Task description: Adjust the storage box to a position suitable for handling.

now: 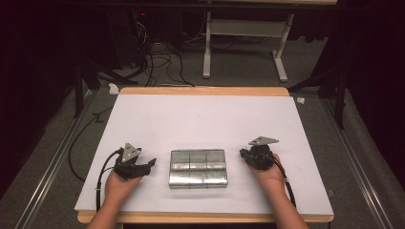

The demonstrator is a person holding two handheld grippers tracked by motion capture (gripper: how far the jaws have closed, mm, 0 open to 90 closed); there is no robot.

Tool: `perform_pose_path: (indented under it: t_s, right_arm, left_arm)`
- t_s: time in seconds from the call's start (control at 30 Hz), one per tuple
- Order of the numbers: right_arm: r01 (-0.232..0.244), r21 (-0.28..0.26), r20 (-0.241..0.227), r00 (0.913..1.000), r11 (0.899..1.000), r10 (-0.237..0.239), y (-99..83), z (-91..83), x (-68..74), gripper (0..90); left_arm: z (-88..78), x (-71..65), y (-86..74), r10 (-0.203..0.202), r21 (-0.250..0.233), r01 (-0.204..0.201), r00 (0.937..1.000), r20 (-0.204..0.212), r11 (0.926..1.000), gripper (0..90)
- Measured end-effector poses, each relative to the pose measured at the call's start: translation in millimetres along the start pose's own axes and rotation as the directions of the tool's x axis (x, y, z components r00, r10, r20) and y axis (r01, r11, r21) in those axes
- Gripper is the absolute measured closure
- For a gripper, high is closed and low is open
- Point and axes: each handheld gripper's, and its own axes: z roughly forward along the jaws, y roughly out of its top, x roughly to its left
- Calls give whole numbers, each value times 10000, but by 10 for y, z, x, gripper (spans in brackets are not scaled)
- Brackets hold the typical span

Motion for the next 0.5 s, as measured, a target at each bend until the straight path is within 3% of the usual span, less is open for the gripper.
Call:
perform_pose_path:
  t_s: [0.37,0.5]
  right_arm:
    - [198,-260,122,9997,9995,-195,10,-115,10,900]
    - [137,-199,87,9999,9997,-135,-1,-131,9,861]
  left_arm:
    - [2,-3,1,61,35,-61,10000,-22,10000,271]
    - [1,-3,1,65,48,-64,10000,-20,10000,272]
